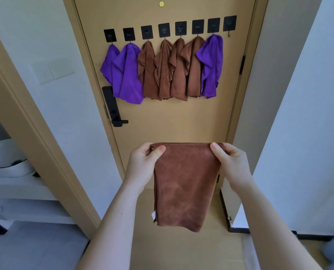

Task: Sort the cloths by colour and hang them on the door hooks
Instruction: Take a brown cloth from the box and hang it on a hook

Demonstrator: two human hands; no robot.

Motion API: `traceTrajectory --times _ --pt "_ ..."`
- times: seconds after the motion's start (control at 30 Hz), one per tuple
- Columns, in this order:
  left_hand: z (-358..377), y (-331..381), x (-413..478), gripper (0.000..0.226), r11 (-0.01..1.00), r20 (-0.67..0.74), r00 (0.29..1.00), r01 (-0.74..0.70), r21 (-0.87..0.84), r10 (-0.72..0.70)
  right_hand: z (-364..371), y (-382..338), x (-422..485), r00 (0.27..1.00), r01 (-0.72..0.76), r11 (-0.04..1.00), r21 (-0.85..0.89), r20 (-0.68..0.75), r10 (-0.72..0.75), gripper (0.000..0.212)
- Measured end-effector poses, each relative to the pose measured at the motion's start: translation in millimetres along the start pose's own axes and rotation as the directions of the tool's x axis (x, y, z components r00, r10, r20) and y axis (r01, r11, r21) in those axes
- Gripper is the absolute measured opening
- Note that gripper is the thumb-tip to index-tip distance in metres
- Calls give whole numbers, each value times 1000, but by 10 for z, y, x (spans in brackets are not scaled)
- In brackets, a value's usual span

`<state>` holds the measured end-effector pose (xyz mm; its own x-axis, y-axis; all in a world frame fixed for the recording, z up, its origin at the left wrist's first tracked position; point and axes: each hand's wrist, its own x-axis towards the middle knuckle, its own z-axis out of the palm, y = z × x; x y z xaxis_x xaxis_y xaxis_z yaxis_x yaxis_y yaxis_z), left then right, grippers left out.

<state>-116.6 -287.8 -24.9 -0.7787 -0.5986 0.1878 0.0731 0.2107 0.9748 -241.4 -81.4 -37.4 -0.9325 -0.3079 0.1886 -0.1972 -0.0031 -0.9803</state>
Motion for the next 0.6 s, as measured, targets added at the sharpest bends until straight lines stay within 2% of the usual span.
traceTrajectory --times 0.23,0.4,0.6 --pt "200 -67 484 10 999 63 998 8 -33 -6 -34 87 460 999 4 1000 -15 -44 -5 24" --pt "426 -110 887 9 999 56 998 9 -39 -7 -106 210 925 999 26 999 -48 -31 -27 34" --pt "735 -49 1459 11 1000 22 1000 -5 -26 6 -156 220 1570 999 24 1000 7 -26 -24 22"
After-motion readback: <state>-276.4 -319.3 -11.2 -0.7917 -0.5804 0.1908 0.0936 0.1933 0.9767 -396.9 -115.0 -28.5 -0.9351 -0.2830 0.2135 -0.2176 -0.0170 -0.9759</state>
